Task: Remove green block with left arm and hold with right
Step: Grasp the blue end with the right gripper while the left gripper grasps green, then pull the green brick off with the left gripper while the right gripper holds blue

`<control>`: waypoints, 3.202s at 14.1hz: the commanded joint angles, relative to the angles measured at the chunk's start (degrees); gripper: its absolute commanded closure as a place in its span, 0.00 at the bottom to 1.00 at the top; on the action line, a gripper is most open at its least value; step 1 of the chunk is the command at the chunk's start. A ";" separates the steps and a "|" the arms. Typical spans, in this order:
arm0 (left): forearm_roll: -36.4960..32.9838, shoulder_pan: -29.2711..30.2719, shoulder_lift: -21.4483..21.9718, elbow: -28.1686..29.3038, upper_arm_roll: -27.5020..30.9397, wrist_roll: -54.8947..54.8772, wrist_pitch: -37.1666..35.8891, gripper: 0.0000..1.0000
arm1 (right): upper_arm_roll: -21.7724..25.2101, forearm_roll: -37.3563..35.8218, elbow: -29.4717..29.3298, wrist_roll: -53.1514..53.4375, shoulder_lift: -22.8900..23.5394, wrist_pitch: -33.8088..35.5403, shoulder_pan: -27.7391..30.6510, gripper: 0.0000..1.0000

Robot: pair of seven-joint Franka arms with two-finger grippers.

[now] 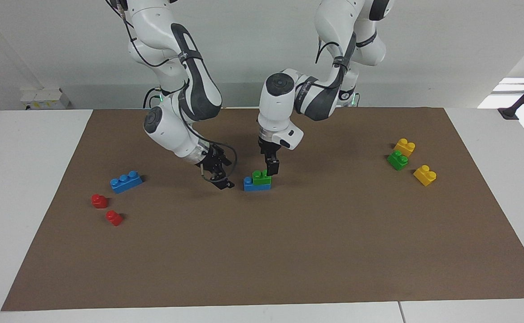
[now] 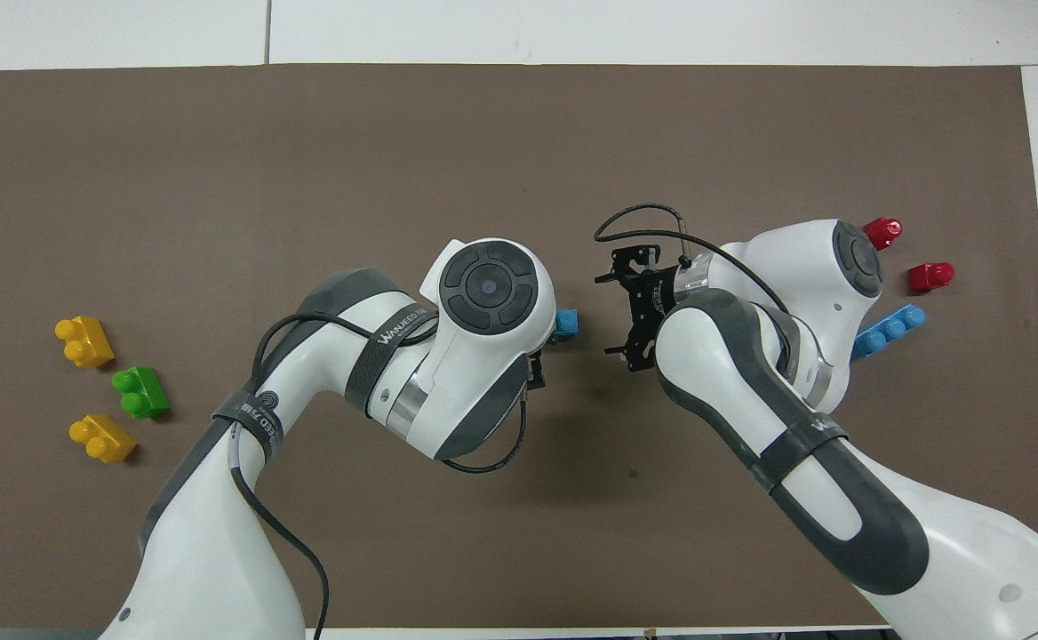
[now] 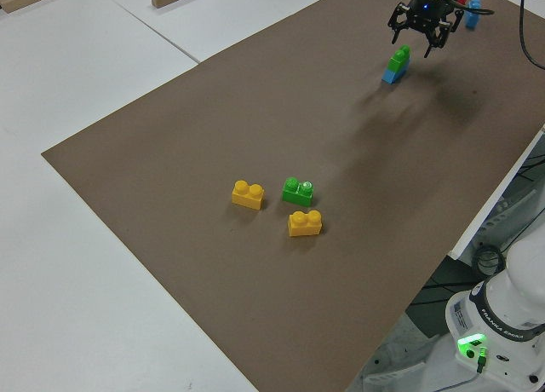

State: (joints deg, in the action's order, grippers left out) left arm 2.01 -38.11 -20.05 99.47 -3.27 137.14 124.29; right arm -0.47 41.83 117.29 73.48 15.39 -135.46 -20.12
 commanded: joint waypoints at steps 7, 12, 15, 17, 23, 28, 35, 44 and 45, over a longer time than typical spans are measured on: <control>-1.92 -0.82 -2.98 -0.60 1.33 2.34 4.38 0.00 | -0.14 3.87 -0.22 -1.84 4.56 -9.11 -3.95 0.02; -2.53 -0.91 -3.68 0.28 1.33 2.34 5.08 0.00 | -0.14 5.54 -0.22 -2.02 5.80 -11.58 -5.63 0.02; -3.24 -0.82 -3.59 0.37 1.33 2.69 4.30 0.00 | -0.14 5.63 -0.13 -2.02 5.80 -11.75 -5.63 0.06; -3.50 -0.74 -3.59 0.46 1.33 2.69 4.29 0.00 | -0.14 5.72 -0.13 -2.02 5.88 -13.07 -5.63 0.27; -3.42 -0.74 -3.59 0.98 1.33 2.69 4.64 0.00 | -0.14 5.81 -0.22 -1.93 5.97 -13.25 -5.63 0.86; -3.42 -0.74 -3.50 1.34 1.33 2.69 4.82 0.00 | -0.14 7.04 -0.13 -2.02 5.97 -13.86 -5.89 1.00; -5.00 -0.56 -3.50 1.16 1.33 4.18 5.08 1.00 | -0.14 7.04 -0.13 -1.93 6.24 -15.80 -6.95 1.00; -5.00 0.76 0.62 1.34 1.25 3.57 2.28 1.00 | -0.14 7.04 0.05 -2.90 6.32 -17.47 -7.03 1.00; -5.00 0.84 1.41 1.42 1.25 3.57 1.49 1.00 | -0.14 7.04 0.05 -3.16 6.32 -17.47 -7.03 1.00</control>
State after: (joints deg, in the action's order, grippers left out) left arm -2.17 -37.88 -21.95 100.04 -2.48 139.83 128.04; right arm -0.62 46.57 116.93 72.95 21.24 -151.71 -26.98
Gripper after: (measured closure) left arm 0.656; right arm 0.652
